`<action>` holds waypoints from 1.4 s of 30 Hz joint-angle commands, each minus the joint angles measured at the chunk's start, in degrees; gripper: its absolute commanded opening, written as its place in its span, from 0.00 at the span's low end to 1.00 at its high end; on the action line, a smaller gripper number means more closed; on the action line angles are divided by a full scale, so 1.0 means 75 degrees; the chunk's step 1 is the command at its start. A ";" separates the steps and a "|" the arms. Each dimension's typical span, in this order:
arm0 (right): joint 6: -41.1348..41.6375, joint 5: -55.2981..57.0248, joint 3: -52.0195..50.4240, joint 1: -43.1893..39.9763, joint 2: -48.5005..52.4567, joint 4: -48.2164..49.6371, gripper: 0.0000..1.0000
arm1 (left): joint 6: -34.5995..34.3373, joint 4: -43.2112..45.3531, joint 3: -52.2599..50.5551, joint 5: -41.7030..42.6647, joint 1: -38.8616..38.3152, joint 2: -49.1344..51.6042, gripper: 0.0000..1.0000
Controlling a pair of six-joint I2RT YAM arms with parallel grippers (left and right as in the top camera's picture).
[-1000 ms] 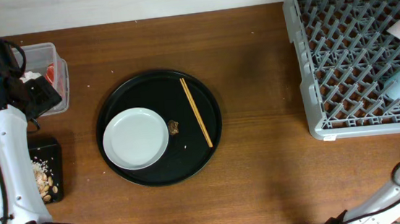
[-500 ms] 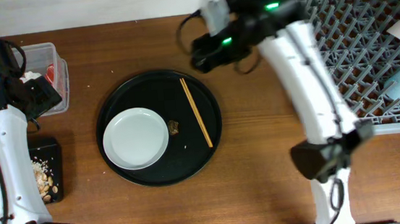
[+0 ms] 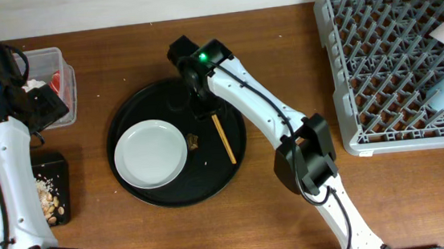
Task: Sort waste into correct bins and load items into the dishwasher rack
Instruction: 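Move the right gripper to the tray and grasp one chopstick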
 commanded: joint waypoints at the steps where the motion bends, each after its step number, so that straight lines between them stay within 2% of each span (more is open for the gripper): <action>1: 0.0055 0.0224 -0.0749 -0.0102 0.0146 0.0248 0.46 | -0.0070 -0.0012 -0.0052 -0.0058 -0.0009 0.0009 0.99; 4: 0.0058 0.0221 -0.1539 -0.0105 0.0146 0.0656 0.44 | -0.0073 -0.0009 -0.0052 -0.0058 -0.0009 0.0009 0.99; 7: 0.0055 -0.0009 -0.1746 -0.0105 0.0146 0.0804 0.40 | -0.0070 -0.0012 -0.0052 -0.0055 -0.0009 0.0009 0.99; 10: 0.0061 -0.0006 -0.1746 -0.0105 0.0146 0.0854 0.24 | -0.0070 -0.0012 -0.0052 -0.0058 -0.0009 0.0009 0.99; 14: 0.0058 -0.0006 -0.1658 -0.0105 0.0143 0.0781 0.08 | -0.0073 -0.0012 -0.0052 -0.0055 -0.0009 0.0009 0.99; 17: 0.0055 -0.0006 -0.1142 -0.0105 0.0143 0.0329 0.08 | -0.0073 -0.0009 -0.0052 -0.0058 -0.0009 0.0009 0.99; 23: 0.0055 -0.0271 -0.0752 -0.0105 0.0143 0.0143 0.16 | -0.0073 -0.0009 -0.0052 -0.0055 -0.0009 0.0009 0.99; 28: 0.0061 -0.0408 -0.0752 -0.0087 0.0143 0.0335 0.21 | -0.0073 -0.0012 -0.0052 -0.0055 -0.0009 0.0009 0.99; 42: 0.0067 -0.0609 -0.0927 0.0117 0.0498 0.1049 0.25 | -0.0073 -0.0009 -0.0052 -0.0055 -0.0009 0.0009 0.99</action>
